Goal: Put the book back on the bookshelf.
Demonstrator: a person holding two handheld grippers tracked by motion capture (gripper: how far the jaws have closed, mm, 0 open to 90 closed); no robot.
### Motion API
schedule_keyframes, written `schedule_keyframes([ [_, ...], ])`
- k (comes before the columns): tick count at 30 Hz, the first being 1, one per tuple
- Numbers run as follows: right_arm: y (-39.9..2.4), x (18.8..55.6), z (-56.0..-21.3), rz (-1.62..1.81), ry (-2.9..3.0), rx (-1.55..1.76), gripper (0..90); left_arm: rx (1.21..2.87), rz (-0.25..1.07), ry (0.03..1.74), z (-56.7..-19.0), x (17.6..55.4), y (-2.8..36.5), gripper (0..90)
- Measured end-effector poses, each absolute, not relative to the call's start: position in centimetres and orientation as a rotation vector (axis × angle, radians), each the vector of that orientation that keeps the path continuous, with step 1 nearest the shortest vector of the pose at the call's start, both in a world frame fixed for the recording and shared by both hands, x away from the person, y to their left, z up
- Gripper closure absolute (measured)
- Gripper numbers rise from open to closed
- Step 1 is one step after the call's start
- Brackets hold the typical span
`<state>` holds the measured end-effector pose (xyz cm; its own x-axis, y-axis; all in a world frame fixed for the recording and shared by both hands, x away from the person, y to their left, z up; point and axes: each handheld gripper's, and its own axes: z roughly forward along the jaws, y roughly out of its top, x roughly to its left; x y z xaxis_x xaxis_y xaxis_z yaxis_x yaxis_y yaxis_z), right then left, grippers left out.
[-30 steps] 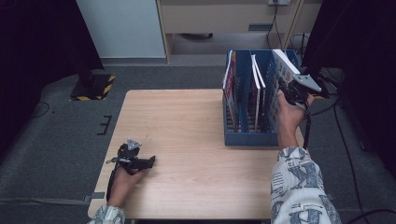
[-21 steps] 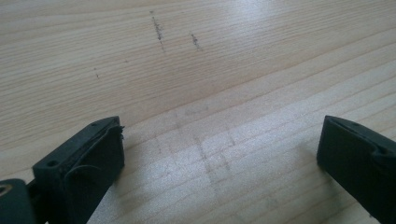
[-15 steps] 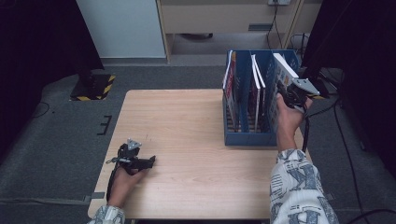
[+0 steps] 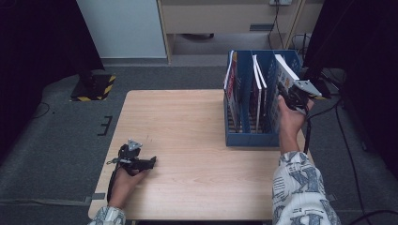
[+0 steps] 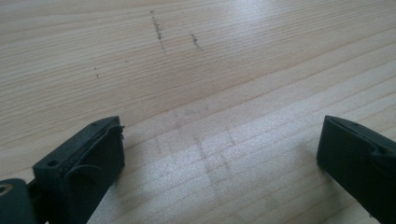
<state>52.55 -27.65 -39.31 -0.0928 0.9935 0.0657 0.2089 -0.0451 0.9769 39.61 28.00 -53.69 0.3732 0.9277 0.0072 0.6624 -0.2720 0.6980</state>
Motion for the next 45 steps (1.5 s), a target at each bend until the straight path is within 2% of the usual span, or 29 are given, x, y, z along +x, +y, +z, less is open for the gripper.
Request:
schedule_keyframes([
  [11, -27.9, 52.1, -39.5, 1.223, 1.469, 1.331, 72.1, 2.028, 0.565, 1.368, -53.7, 39.6, 28.0, 0.0],
  [17, -27.6, 52.4, -39.1, 1.274, 1.471, 1.335, 68.7, 2.028, 0.566, 1.369, -53.7, 39.6, 28.0, 0.0],
  [23, -27.9, 52.2, -38.7, 1.261, 1.47, 1.33, 73.0, 2.027, 0.566, 1.371, -53.7, 39.6, 28.0, 0.0],
  [45, -28.0, 53.0, -38.4, 1.239, 1.366, 1.332, 73.4, 2.024, 0.567, 1.373, -53.7, 39.5, 27.9, 0.0],
])
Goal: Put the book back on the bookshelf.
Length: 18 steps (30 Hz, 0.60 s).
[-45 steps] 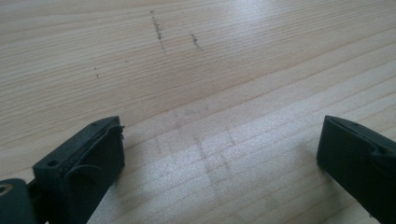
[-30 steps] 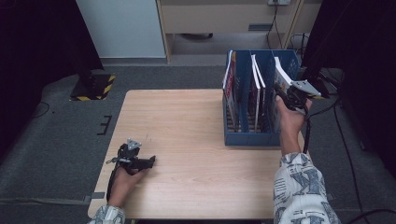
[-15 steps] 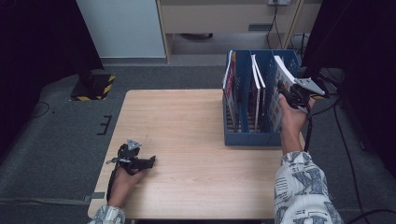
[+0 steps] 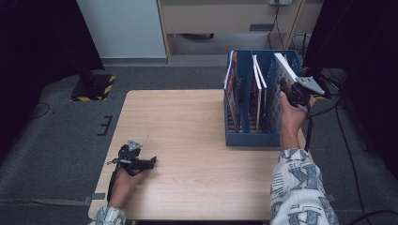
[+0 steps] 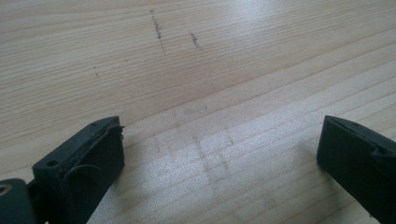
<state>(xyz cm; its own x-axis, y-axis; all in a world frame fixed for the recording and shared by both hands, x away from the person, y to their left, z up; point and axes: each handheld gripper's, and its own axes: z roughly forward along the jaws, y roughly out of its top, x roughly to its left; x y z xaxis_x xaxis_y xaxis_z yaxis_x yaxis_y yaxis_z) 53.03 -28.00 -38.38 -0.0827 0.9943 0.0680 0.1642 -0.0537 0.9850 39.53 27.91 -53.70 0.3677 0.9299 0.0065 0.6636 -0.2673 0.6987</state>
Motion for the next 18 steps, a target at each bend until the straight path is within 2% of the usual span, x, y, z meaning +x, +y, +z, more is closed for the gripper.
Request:
schedule_keyframes([
  [18, -27.5, 52.97, -38.84, 1.26, 1.454, 1.302, 72.1, 2.025, 0.566, 1.372, -53.7, 39.53, 27.9, 0.0],
])
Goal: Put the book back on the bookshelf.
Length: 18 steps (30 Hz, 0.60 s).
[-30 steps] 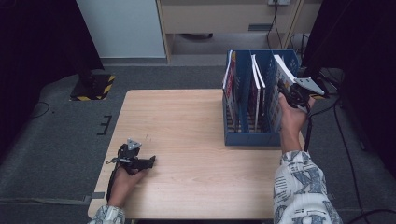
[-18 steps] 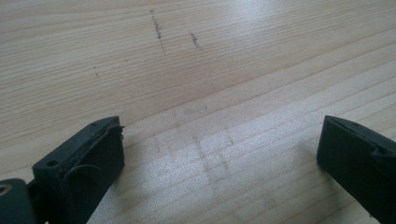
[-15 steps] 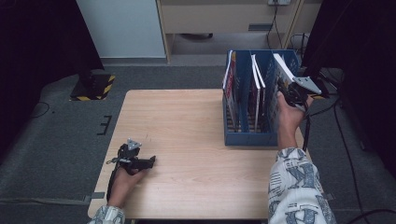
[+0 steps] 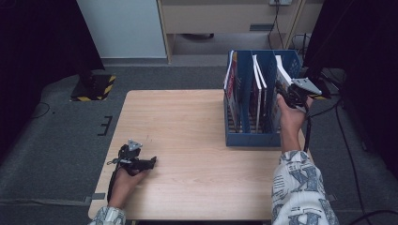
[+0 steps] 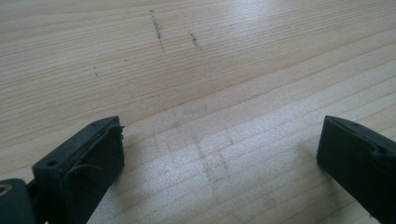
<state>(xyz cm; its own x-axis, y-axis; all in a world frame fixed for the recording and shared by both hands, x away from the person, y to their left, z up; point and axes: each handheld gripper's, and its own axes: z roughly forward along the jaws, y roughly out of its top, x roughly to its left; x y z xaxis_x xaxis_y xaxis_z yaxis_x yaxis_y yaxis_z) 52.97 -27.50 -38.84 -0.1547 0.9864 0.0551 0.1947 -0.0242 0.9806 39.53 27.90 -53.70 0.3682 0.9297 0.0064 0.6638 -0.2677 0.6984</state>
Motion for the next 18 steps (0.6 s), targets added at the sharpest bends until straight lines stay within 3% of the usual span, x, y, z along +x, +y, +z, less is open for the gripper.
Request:
schedule_keyframes([
  [18, -28.7, 53.1, -37.9, 1.212, 1.359, 1.295, 73.5, 2.025, 0.564, 1.372, -53.7, 39.6, 27.9, 0.0],
])
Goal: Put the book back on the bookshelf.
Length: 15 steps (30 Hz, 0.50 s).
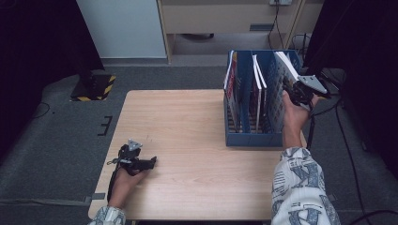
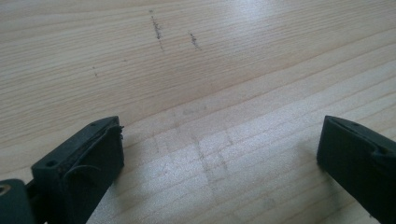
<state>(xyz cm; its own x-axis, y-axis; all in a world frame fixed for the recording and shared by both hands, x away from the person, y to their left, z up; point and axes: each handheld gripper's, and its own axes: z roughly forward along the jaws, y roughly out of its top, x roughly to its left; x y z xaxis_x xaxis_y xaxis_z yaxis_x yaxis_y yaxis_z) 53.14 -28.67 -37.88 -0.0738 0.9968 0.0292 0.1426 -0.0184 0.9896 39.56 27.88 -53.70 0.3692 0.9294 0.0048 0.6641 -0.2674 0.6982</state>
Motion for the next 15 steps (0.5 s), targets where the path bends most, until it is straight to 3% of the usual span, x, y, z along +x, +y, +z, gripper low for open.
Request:
schedule_keyframes([
  [15, -27.5, 53.6, -39.2, 1.183, 1.423, 1.241, 73.0, 2.026, 0.56, 1.37, -53.7, 39.6, 27.8, 0.0],
])
